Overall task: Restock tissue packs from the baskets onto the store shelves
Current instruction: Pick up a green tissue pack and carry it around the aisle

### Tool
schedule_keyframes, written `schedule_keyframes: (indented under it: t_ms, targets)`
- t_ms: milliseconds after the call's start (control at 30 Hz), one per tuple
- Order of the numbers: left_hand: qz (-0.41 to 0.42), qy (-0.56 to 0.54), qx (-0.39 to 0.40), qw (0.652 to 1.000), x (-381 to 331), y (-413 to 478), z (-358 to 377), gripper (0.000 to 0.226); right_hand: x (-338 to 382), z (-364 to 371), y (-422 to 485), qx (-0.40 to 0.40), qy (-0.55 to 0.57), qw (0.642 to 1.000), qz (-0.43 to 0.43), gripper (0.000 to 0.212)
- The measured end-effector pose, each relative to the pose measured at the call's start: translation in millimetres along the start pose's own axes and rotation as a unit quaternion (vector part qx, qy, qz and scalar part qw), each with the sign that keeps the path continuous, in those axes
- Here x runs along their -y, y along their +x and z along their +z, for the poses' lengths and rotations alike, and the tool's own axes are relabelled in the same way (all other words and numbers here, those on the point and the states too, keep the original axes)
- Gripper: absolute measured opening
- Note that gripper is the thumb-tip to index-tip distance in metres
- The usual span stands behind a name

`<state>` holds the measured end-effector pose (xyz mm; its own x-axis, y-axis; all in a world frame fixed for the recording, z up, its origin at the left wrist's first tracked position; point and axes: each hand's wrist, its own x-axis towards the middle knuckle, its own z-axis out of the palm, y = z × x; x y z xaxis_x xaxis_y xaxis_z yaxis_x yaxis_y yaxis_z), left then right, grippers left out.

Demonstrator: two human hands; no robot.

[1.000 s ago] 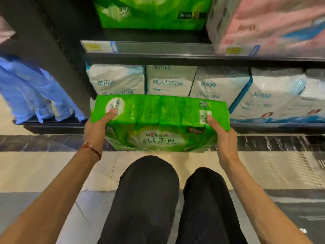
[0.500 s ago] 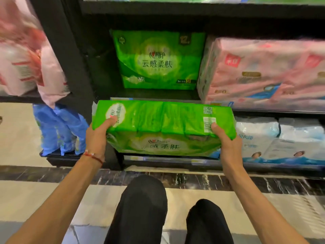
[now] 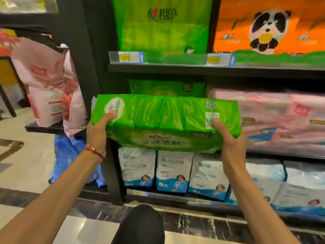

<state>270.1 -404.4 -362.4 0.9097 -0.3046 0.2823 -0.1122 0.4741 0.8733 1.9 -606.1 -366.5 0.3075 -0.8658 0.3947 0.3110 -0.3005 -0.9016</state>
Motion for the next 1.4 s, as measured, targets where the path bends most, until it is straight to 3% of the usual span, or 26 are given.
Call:
schedule_keyframes:
  t_ms: [100, 200, 367, 433, 467, 667, 967, 1167, 1300, 1367, 1400]
  targets:
    - [0.003, 0.0, 0.003, 1.0, -10.8, 15.8, 4.7, 0.033, 4.8, 9.0, 16.1, 0.004, 0.008, 1.0, -0.01, 0.048]
    - [0.017, 0.014, 0.003, 1.0, -22.0, 27.1, 12.3, 0.013, 4.9, 15.9, 24.4, 0.02, 0.0, 1.0, -0.023, 0.036]
    - [0.057, 0.021, -0.015, 0.998, -35.1, 35.2, 7.8, 0.026, 11.9, 23.4, 26.7, 0.039, -0.007, 0.998, -0.045, 0.021]
    - [0.063, 0.018, -0.006, 0.998, -39.9, 40.3, 3.7, 0.06, 16.8, 25.0, 28.0, 0.044, -0.005, 0.997, -0.057, 0.019]
    - [0.062, 0.018, -0.003, 0.998, -43.1, 42.9, 2.6, 0.066, 17.5, 25.5, 28.5, 0.046, 0.003, 0.997, -0.062, 0.021]
    - [0.055, 0.004, 0.015, 0.998, -40.7, 61.5, 7.7, 0.017, 21.4, 29.5, 45.2, 0.052, 0.033, 0.995, -0.075, 0.021]
    - [-0.01, -0.005, 0.004, 1.0, 9.2, 91.5, 13.6, 0.014, -10.5, 34.7, 82.1, 0.066, -0.005, 0.996, -0.055, 0.039]
    - [-0.054, 0.017, 0.016, 0.998, 40.6, 105.6, 14.6, 0.038, -54.5, 28.8, 85.8, 0.052, -0.022, 0.998, -0.007, 0.033]
    - [-0.074, 0.03, 0.007, 0.997, 50.0, 119.2, 17.9, 0.035, -63.2, 36.7, 84.0, 0.033, -0.034, 0.999, -0.01, 0.037]
    - [-0.092, 0.036, 0.005, 0.995, 50.2, 127.4, 18.8, 0.055, -61.7, 40.9, 87.5, 0.039, -0.03, 0.999, -0.01, 0.044]
    - [-0.097, 0.041, 0.006, 0.994, 47.5, 129.2, 20.9, 0.068, -62.3, 41.6, 90.2, 0.042, -0.025, 0.999, -0.009, 0.06]
